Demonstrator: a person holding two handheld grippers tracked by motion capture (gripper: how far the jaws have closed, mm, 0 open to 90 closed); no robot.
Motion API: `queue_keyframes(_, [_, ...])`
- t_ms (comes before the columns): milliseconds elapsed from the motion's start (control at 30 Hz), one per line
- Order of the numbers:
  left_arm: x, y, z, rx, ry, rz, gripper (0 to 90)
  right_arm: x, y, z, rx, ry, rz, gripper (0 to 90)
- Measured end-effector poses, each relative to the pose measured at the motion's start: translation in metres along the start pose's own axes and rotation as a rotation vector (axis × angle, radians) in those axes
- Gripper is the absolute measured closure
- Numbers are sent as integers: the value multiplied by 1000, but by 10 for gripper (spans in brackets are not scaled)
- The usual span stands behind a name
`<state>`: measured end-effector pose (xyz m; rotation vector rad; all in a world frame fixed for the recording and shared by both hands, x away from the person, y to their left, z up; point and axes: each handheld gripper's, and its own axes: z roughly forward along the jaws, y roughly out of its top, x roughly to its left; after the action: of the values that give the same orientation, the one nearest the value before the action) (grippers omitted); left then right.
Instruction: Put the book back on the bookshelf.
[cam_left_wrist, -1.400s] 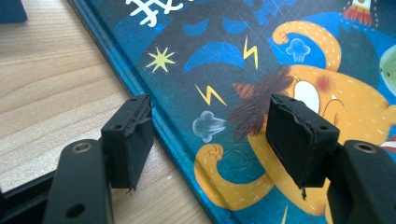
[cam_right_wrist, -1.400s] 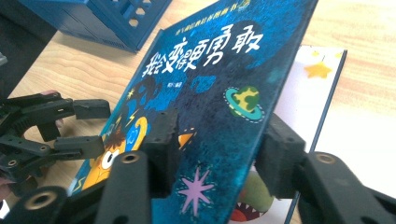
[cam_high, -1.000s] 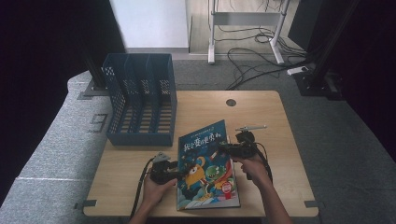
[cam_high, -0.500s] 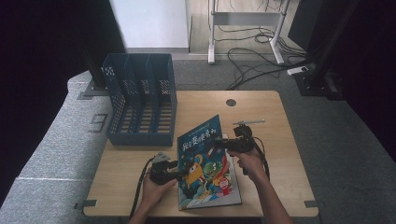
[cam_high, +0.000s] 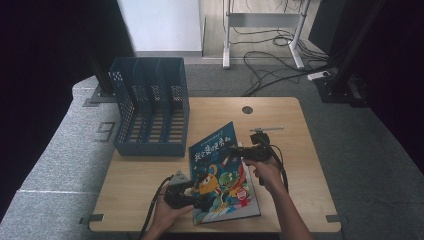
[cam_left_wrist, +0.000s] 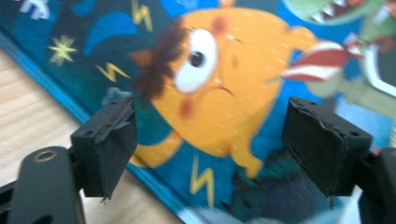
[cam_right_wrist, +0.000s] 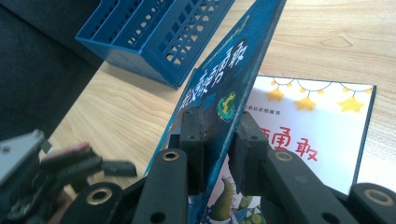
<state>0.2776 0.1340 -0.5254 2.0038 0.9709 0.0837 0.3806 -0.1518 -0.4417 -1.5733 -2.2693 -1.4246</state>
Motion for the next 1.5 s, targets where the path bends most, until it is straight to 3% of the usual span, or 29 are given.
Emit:
queue_keyframes(167, [-19, -6, 1, 14, -22, 35, 152, -5, 3, 1, -7, 9, 29, 776])
queue_keyframes(200, [-27, -8, 1, 25, -43, 53, 142, -5, 4, 0, -10, 7, 32, 779])
queue_keyframes(433, [-39, -11, 3, 34, -88, 75, 137, -6, 6, -1, -21, 2, 35, 784])
queue_keyframes(600, [-48, -15, 8, 56, -84, 106, 138, -7, 9, -2, -22, -4, 38, 788])
queue_keyframes(667, [-51, -17, 11, 66, -63, 121, 136, -7, 13, -3, -29, -15, 34, 793])
queue_keyframes(767, [-49, -18, 14, 72, -46, 115, 135, -6, 14, -4, -32, -22, 29, 793])
queue_keyframes(1267, [-26, -6, 25, 86, -71, 57, 98, -9, 30, -2, -45, -73, 17, 789])
queue_keyframes(1500, [-21, -3, 26, 80, -76, 60, 97, -13, 39, 1, -19, -73, 12, 778])
